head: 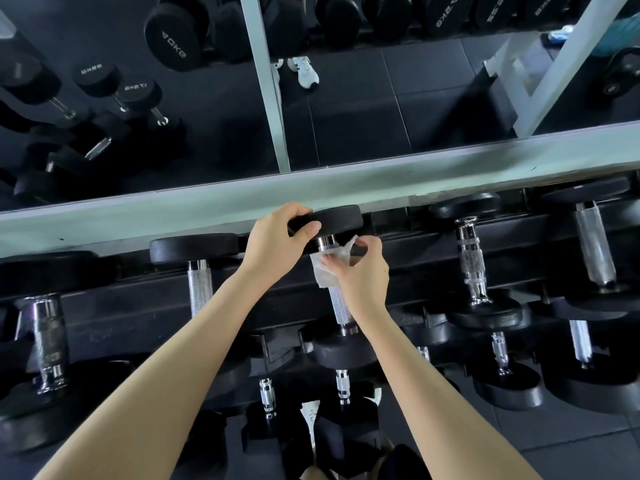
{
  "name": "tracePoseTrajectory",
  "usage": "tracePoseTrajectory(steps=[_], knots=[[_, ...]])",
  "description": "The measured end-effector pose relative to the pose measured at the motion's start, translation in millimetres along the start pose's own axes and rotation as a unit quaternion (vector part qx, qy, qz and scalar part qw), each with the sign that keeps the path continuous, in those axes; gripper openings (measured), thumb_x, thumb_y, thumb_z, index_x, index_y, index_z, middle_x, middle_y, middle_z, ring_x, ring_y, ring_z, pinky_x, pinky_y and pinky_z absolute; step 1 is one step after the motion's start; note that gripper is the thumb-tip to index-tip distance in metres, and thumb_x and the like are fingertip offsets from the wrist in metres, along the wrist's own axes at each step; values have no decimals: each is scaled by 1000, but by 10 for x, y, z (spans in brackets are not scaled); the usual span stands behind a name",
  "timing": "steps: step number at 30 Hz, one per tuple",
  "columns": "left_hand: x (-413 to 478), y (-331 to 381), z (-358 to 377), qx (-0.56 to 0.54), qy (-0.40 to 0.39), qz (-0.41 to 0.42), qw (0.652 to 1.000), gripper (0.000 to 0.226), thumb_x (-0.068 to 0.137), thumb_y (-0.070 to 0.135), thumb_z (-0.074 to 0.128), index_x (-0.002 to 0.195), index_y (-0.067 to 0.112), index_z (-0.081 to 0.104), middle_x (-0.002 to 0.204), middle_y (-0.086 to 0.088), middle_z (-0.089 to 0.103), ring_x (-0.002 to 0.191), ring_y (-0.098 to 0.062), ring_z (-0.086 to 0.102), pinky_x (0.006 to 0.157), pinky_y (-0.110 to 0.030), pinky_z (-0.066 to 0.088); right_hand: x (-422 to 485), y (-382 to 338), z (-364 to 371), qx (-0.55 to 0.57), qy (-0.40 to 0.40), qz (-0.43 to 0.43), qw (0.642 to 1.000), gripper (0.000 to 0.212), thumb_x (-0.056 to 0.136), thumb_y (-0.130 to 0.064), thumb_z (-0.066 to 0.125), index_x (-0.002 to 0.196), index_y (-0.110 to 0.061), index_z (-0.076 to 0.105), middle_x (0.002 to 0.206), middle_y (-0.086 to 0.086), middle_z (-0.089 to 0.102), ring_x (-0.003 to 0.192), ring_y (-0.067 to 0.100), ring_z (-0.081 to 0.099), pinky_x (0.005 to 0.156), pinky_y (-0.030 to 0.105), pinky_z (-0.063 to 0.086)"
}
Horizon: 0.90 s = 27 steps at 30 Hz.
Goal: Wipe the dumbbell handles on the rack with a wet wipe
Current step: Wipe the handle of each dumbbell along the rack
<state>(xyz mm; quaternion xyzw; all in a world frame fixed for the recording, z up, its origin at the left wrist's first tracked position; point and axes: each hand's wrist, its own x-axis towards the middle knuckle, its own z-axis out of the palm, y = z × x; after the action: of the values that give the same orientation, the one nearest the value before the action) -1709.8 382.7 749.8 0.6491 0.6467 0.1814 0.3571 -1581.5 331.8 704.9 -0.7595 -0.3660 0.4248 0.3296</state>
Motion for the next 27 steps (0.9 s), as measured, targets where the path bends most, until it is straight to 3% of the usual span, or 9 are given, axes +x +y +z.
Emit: tracePoseTrajectory(steps=[4,8,11,14,18,20,23,25,27], knots=[[4,9,8,-6,5,-2,1000,26,91,29,60,115,19,62,102,13,62,96,-11,58,82,-24,44,-35,-54,147,-77,7,-20,997,35,91,-35,59,122,-17,55,99,6,68,92,20,62,74,27,46],[-4,-16,8,-12,9,0,1000,25,91,29,60,114,20,63,100,15,61,94,-8,56,80,-20,40,-205,77,138,-98,-7,-93,991,36,97,-28,48,131,-15,51,107,10,66,97,26,61,75,24,38],[-4,-32,13,-13,9,2,1000,25,91,30,60,114,21,62,100,15,61,94,-9,57,79,-21,40,-243,143,65,-181,-32,-103,977,37,99,-28,43,132,-12,48,106,9,67,94,23,62,75,26,43],[0,-52,7,-23,7,-1,1000,25,91,30,60,115,23,63,101,16,61,96,-13,58,82,-25,45,-44,-56,114,-198,-22,-85,976,31,99,-29,45,118,-7,55,100,9,68,91,22,64,69,26,42],[12,-74,-5,-41,3,-4,999,24,90,28,62,113,22,64,100,14,63,98,-14,60,88,-28,48,81,-178,204,-117,-13,-35,992,30,95,-32,52,102,-4,60,95,11,67,88,24,63,66,25,43],[17,-86,-9,-46,5,-3,999,24,89,28,63,112,21,65,100,13,64,98,-13,60,89,-30,48,79,-58,124,-79,-40,-34,996,25,91,-31,59,98,-7,62,87,6,65,76,15,59,54,12,38],[11,-120,-22,-60,3,-3,998,23,89,28,63,111,22,66,100,14,64,99,-10,60,90,-29,48,0,193,-102,-74,-108,-32,991,21,87,-27,66,81,-7,64,69,-2,61,60,5,55,48,9,39],[6,-148,-27,-72,6,-3,997,22,89,28,63,111,23,66,99,16,64,100,-9,60,90,-26,47,-35,319,-178,-46,-156,-3,987,25,84,-25,69,79,-1,67,74,4,69,69,13,66,59,18,51],[-2,-158,-18,-78,10,-1,997,21,90,27,63,110,23,66,98,17,63,100,-8,59,88,-23,46,11,294,-162,-12,-157,21,987,29,79,-25,74,80,4,68,74,11,67,68,17,63,63,32,50]])
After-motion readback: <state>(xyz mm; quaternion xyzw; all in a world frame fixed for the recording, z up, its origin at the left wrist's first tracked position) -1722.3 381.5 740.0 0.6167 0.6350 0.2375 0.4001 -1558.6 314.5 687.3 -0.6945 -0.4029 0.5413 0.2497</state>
